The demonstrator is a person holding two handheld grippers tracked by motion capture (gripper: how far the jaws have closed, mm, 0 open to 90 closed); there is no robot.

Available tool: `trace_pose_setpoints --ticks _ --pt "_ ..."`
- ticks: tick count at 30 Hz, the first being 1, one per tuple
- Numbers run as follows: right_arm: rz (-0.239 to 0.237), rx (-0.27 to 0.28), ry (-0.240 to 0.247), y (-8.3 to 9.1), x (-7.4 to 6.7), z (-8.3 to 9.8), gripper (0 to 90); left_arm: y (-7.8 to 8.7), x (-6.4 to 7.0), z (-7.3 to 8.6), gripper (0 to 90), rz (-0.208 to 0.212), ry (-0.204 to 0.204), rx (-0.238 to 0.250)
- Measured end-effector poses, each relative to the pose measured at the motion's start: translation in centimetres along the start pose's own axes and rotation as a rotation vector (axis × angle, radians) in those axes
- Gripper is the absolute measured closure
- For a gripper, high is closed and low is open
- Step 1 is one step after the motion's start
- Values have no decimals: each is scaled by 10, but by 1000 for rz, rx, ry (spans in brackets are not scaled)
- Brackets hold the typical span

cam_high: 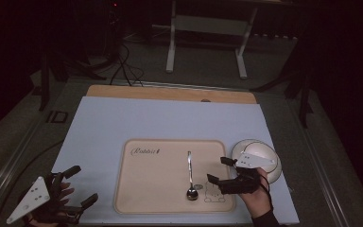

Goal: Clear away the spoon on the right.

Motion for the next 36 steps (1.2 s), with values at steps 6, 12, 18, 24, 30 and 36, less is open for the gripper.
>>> trace_pose_setpoints --ticks 6,12,18,24,30,36 --pt "16 16 22 8 -2 6 148 0 0 0 0 3 0 0" --pt "45 1 30 16 -2 16 143 0 0 0 0 2 3 0" --pt "64 1 16 23 -2 26 142 0 0 0 0 3 -1 -2" --pt "88 10 35 28 -3 32 142 0 0 0 0 2 0 -1" --pt "107 13 36 32 -4 38 142 0 0 0 0 3 -3 -3" --pt "103 -27 15 31 -3 51 144 0 1 0 0 5 -3 -4"
Point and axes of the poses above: each handheld gripper's, and its own axes: y roughly backward along the jaws, z roughly out of its underside, x roughly to its right, the point moved 2 cm from there along -y, roughly forward along the jaws, and after that the axes turned 12 degrees about x, right-handed, at the moved point
